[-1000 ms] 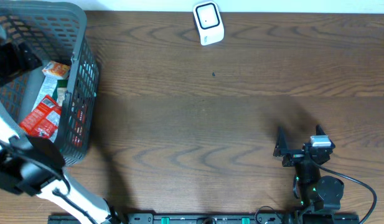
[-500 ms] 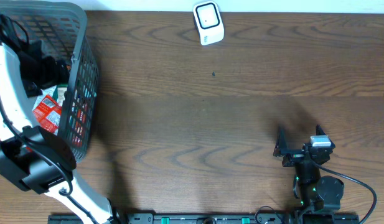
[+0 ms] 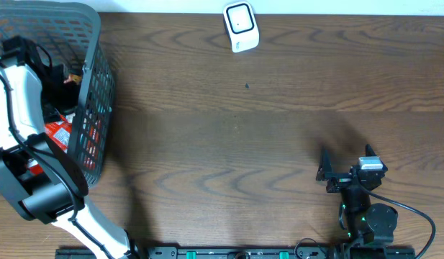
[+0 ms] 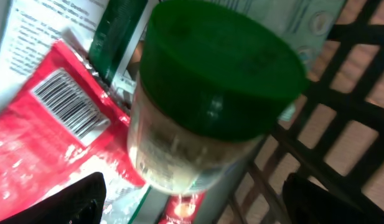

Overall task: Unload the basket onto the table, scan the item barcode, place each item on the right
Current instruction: 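Grasp the green-capped jar in the basket with the left gripper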

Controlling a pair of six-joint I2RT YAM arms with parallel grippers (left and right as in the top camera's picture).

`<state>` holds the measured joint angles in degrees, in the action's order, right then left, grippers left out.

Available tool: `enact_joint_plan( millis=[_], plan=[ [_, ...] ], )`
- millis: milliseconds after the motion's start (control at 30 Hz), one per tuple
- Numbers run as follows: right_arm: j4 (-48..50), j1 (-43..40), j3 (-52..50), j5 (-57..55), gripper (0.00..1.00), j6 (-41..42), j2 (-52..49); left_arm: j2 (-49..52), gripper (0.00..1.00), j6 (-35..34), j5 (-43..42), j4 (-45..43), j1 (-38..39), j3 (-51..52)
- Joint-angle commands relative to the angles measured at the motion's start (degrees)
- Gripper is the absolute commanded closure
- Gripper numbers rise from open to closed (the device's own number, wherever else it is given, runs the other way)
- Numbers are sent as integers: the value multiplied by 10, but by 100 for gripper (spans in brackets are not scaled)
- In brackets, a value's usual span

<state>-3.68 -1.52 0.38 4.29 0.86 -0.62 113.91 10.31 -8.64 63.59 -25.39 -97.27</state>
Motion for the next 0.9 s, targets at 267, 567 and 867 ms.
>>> enact_joint_plan(
  millis=[267,567,867],
  plan=[
    [-2,1,-1,3,1,8,3,3,22,-3,8,-85,1,73],
    [-2,1,-1,3,1,8,3,-8,44,-3,8,-93,1,47],
    [-2,1,-1,3,1,8,3,-123,49,-5,39,-119,1,35]
  ],
)
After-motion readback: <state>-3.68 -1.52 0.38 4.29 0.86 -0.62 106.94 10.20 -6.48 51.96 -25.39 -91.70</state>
